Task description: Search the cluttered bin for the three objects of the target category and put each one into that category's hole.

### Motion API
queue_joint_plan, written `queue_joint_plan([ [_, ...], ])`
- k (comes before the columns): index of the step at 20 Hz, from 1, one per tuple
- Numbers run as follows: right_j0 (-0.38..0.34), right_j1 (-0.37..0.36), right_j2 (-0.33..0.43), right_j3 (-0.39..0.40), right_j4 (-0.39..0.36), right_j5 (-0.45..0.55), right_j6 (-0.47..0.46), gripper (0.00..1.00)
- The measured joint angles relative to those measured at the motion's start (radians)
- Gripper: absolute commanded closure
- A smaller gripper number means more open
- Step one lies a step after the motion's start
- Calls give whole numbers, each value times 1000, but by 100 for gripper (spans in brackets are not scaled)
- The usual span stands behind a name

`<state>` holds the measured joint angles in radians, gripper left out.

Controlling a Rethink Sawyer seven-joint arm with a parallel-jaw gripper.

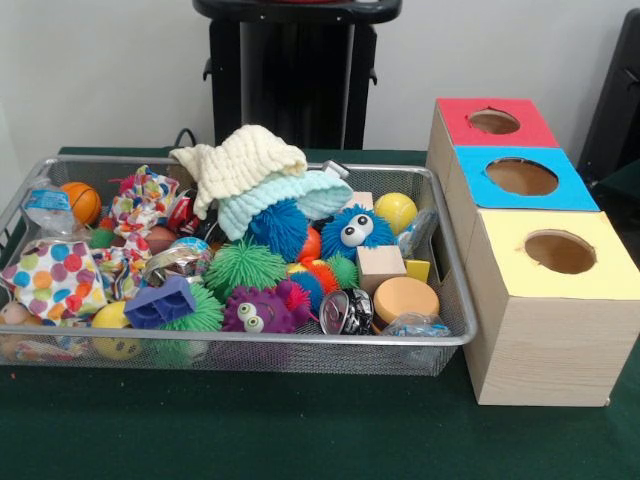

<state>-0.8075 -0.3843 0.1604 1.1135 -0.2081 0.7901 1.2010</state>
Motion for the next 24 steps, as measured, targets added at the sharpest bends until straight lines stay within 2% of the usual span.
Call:
queue_joint_plan([
  [9,30,0,-4,1,0,-6,0,0],
  [24,65,0,-24,22,1,-116,0,0],
])
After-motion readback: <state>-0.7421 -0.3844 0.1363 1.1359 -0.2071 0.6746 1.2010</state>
